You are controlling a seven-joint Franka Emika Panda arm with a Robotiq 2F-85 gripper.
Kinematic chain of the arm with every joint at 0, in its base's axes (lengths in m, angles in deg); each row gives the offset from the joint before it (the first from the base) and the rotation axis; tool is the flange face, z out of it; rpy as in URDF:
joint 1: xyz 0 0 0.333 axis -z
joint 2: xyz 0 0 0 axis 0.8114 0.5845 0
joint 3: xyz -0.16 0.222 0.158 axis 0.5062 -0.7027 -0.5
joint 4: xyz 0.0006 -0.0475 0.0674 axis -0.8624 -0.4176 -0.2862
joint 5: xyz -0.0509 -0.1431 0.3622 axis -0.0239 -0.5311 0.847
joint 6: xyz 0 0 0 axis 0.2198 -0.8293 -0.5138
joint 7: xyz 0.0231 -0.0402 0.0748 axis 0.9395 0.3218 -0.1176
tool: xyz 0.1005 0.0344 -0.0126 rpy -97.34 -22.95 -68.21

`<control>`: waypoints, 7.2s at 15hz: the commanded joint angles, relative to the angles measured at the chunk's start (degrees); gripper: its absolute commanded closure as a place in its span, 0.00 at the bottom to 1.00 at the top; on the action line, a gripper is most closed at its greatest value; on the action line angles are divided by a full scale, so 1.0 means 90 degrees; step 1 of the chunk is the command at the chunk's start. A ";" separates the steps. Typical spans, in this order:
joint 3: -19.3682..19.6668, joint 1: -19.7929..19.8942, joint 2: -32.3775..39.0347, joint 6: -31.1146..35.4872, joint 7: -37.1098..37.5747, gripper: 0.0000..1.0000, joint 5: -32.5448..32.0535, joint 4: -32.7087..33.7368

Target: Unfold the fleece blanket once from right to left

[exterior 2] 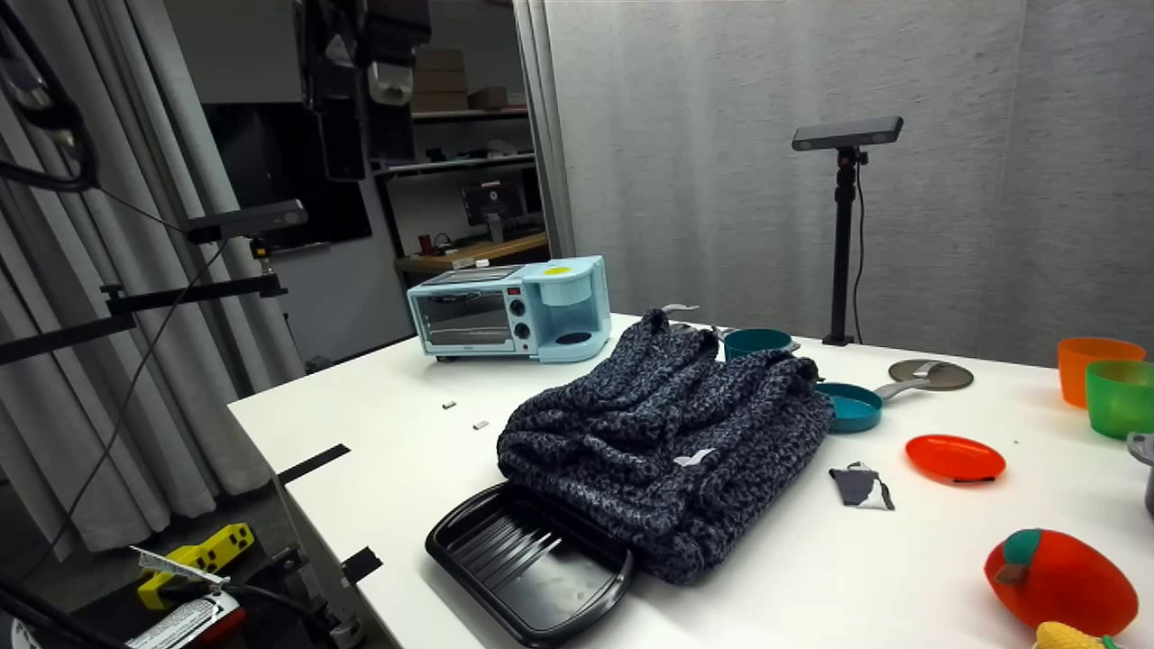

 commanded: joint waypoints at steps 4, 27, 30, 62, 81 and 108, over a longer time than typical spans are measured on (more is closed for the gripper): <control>0.0014 -0.0021 0.0002 -0.0015 0.0008 0.00 -0.0005 0.0013; -0.0131 -0.0156 0.0562 0.0525 0.0049 0.00 -0.0005 -0.0075; -0.0145 -0.0244 0.0943 0.0982 -0.0001 0.00 0.0088 -0.0144; -0.1041 -0.0932 0.3353 0.3301 -0.0184 0.00 0.0954 0.0857; -0.1187 -0.0809 0.4722 0.4529 -0.0533 0.00 0.1619 0.1620; -0.1399 -0.0838 0.5341 0.4978 -0.0096 0.00 0.1392 0.1986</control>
